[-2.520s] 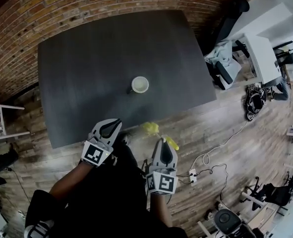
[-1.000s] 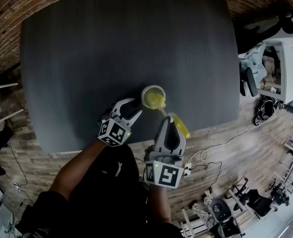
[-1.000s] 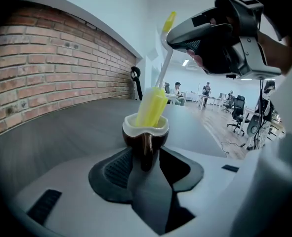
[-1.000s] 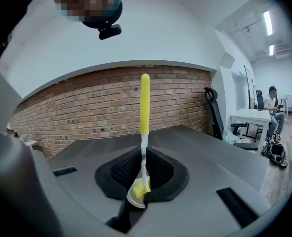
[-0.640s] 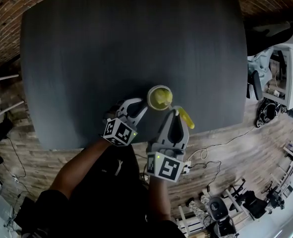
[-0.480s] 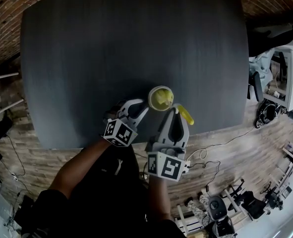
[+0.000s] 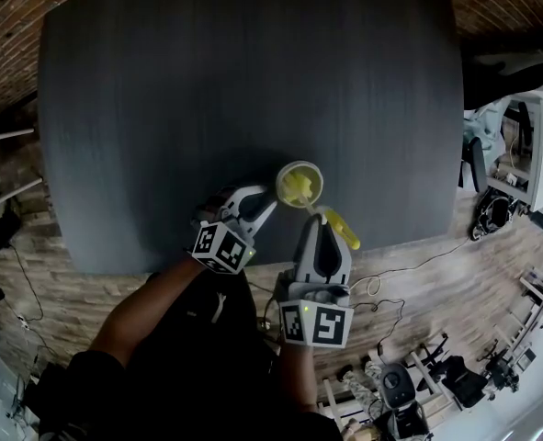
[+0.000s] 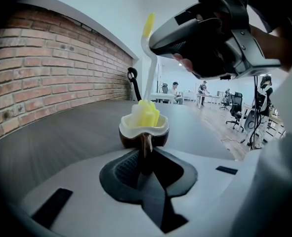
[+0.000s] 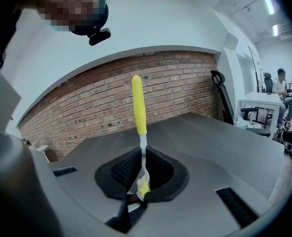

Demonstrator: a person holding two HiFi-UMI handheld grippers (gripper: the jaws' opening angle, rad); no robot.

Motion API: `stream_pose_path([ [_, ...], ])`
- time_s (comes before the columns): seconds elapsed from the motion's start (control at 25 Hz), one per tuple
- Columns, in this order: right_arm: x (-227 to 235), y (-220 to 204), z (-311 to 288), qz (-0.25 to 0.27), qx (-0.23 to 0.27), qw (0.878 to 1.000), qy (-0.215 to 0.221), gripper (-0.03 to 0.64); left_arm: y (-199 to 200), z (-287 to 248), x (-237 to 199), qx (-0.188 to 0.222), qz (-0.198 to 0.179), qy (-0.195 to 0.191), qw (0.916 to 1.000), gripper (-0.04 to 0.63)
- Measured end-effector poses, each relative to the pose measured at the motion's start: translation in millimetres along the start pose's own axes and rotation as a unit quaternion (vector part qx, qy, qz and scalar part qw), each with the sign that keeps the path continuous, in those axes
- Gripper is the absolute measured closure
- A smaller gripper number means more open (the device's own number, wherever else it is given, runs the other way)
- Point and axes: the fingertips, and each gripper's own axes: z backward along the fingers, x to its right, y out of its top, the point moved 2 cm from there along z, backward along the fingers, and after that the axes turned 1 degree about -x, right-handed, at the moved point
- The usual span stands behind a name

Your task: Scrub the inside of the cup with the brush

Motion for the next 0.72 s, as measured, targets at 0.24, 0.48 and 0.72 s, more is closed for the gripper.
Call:
stream_pose_path([
  [0.24,4,-5,16,0.068,-0.055,0.996,-0.007,0.572,-2,0,0,-0.002,-0.003,0.002,1.0000,0.518],
  [0.48,-14,-2,11,0.151,-0.069,0.986,-0.026,0.572,-3,2,-1,-0.001,0.004,0.003,1.0000,0.518],
  [0.72,-10,-2,5,0.195,-0.019,0.980,-0.040,0.572,-1,1,1,0.003,0.006,0.003,1.0000,0.518],
])
